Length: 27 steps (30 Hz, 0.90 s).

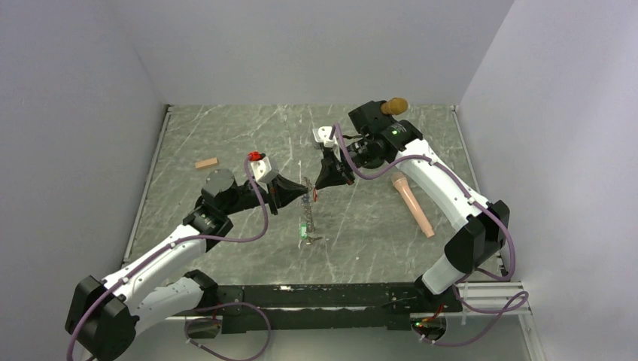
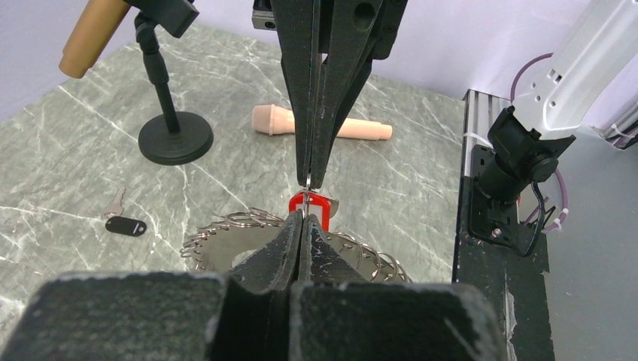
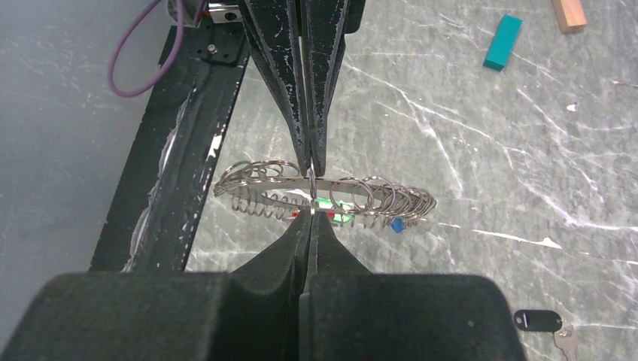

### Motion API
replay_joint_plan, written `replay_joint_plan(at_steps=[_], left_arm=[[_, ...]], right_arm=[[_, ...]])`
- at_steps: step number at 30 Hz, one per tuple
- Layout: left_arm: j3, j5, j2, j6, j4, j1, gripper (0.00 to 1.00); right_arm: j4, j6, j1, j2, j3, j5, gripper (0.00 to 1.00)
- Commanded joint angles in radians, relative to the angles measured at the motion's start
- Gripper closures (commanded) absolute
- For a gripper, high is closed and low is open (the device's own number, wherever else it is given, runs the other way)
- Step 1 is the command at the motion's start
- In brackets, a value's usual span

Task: Put the keys on the keyring

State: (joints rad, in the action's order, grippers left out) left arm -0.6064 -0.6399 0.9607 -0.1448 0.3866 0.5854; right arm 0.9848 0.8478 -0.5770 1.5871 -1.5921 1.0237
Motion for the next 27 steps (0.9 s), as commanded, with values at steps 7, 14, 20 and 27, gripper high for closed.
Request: replay_joint_plan(at_steps=[7,14,20,27], left_arm=[[-0.02,-0.052,0.005,-0.024,0.108,-0.004,1.0],[-0.018,-0.068,0.007,-0.026,0.115,-0.004,1.0],[-0.022,-0.072,0.013,-0.019,0.102,-0.005,1.0],[-0.041,-0.08,0.029,0.005,0.061,-0.005,1.0]], right_arm=[[-0.021,0.002,-0.003,-0.019,0.006,0.071,1.0],[-0.027,-0.004,-0.003,-0.018,0.01,0.084,1.0],[-0.027,-0.005,0.0,-0.018,0.011,0.1,1.0],[0.002,0.027,0.008,-0.023,0.006,0.139,1.0]])
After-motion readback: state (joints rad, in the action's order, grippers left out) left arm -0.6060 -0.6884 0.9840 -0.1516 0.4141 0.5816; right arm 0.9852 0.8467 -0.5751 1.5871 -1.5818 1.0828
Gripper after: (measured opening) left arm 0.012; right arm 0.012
